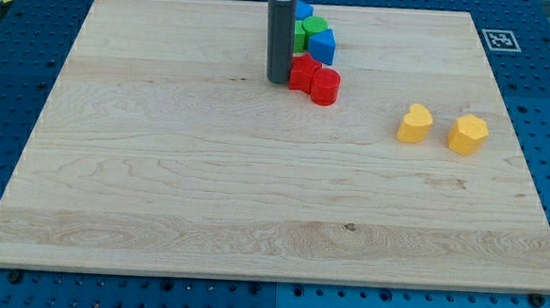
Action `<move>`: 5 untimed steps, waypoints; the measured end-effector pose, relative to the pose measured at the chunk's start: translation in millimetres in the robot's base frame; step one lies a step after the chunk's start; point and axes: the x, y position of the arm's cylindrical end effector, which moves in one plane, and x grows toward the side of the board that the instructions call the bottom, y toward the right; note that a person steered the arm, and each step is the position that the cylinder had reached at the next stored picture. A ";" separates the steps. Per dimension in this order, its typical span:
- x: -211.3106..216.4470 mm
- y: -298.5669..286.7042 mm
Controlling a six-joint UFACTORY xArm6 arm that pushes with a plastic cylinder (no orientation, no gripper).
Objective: Slide the red star and red circle towards the yellow heart
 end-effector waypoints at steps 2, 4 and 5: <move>1.5 7.0; 1.6 46.5; 6.2 69.9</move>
